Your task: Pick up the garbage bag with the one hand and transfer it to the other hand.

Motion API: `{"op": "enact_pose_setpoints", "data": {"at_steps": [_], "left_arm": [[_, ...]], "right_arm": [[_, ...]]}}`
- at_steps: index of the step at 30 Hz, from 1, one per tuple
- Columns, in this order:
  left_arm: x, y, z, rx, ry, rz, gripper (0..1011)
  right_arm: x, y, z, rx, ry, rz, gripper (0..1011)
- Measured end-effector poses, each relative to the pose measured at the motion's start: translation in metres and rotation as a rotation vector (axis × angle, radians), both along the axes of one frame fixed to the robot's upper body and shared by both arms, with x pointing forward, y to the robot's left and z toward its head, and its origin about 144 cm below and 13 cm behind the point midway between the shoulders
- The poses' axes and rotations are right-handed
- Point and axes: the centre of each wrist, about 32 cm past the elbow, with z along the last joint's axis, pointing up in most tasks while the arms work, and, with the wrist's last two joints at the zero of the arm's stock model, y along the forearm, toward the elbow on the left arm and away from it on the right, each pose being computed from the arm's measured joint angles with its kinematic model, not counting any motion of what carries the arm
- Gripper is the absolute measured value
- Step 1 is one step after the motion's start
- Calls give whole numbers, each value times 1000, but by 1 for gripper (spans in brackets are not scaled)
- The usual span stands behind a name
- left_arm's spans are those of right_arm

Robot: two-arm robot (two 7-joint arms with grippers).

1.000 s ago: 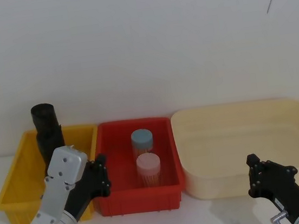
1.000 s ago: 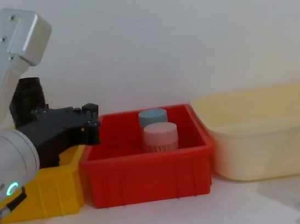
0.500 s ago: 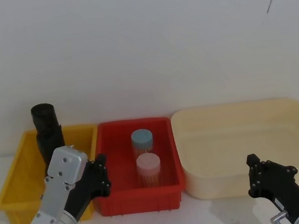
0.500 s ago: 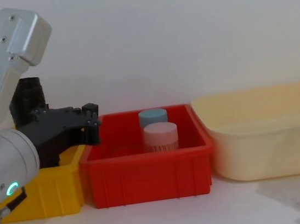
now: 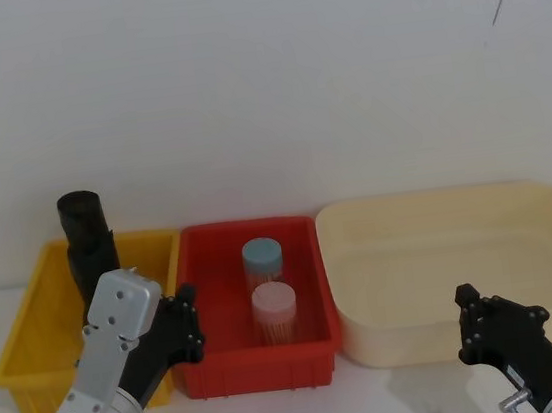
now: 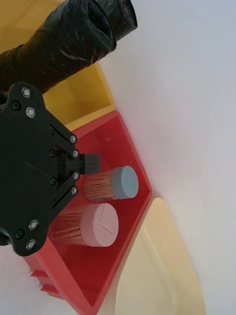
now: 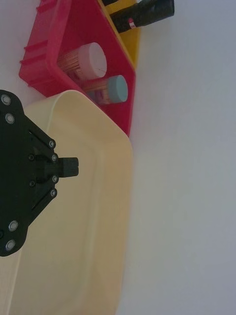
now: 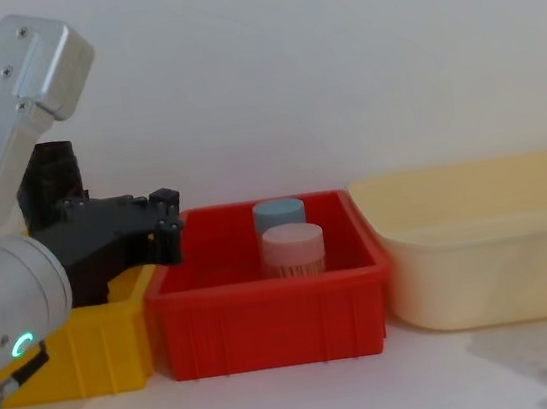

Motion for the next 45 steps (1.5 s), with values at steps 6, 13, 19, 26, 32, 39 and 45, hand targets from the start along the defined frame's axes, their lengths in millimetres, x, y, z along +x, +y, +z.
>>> {"op": "enact_pose_setpoints", "data": {"at_steps": [6,13,19,26,32,39,45], "left_arm": [[0,0,0,0,0,0,0],[0,0,0,0,0,0,42],[0,0,0,0,0,0,204],[0,0,0,0,0,0,409],[0,0,0,0,0,0,594],[0,0,0,0,0,0,799],[0,0,0,0,0,0,968]], "right_arm": [[0,0,0,0,0,0,0],[0,0,0,0,0,0,56],[0,0,0,0,0,0,229],[0,0,0,0,0,0,440],[0,0,0,0,0,0,592],[0,0,0,0,0,0,829],[0,0,0,0,0,0,987]]}}
